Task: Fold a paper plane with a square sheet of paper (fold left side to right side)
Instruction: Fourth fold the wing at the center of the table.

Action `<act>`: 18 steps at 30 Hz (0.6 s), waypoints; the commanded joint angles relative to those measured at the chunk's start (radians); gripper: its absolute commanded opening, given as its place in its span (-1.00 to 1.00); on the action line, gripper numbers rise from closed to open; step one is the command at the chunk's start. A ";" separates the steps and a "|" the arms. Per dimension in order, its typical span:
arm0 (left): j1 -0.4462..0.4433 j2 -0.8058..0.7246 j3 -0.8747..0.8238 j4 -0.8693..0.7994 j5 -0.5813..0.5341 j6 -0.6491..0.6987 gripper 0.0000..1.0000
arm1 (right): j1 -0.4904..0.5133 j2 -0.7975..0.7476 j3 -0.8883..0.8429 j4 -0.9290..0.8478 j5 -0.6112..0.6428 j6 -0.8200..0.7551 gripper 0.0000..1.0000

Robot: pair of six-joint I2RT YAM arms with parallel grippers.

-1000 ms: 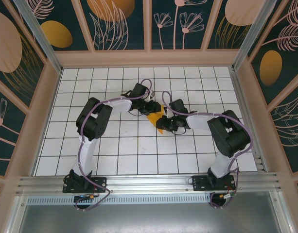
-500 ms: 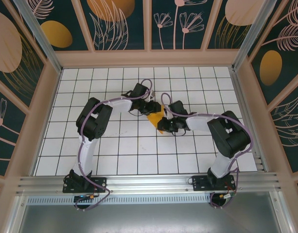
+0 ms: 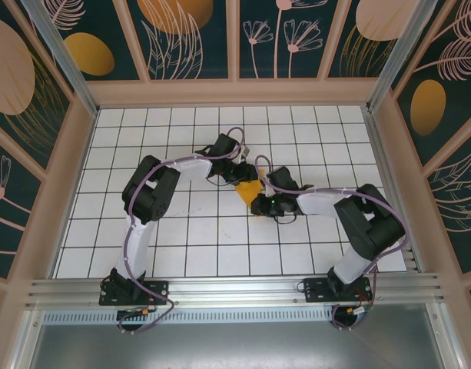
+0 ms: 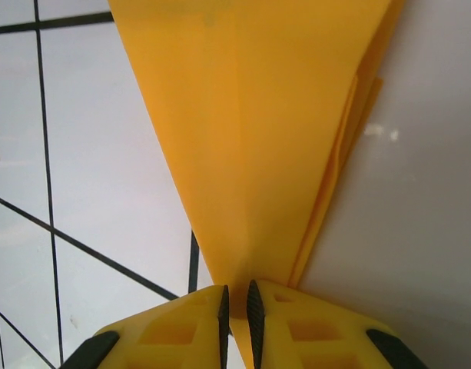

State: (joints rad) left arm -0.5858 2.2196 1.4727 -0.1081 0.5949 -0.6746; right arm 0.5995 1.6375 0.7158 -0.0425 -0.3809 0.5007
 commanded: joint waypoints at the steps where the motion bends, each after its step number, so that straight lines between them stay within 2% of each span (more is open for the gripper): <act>1: 0.009 0.069 -0.022 -0.084 -0.097 0.023 -0.19 | 0.027 0.004 -0.068 -0.319 -0.001 -0.022 -0.60; 10: 0.009 0.067 -0.022 -0.083 -0.094 0.022 -0.19 | 0.026 -0.074 -0.035 -0.367 0.040 -0.041 -0.60; 15: 0.009 0.056 -0.029 -0.074 -0.089 0.018 -0.19 | -0.015 -0.211 0.007 -0.325 -0.039 -0.011 -0.58; 18: 0.010 0.055 -0.030 -0.069 -0.088 0.015 -0.19 | -0.035 -0.249 0.009 -0.220 -0.075 0.020 -0.57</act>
State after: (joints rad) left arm -0.5858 2.2196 1.4727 -0.1081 0.5949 -0.6746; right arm 0.5816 1.4296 0.7082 -0.3016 -0.4053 0.4858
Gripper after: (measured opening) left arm 0.405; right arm 0.211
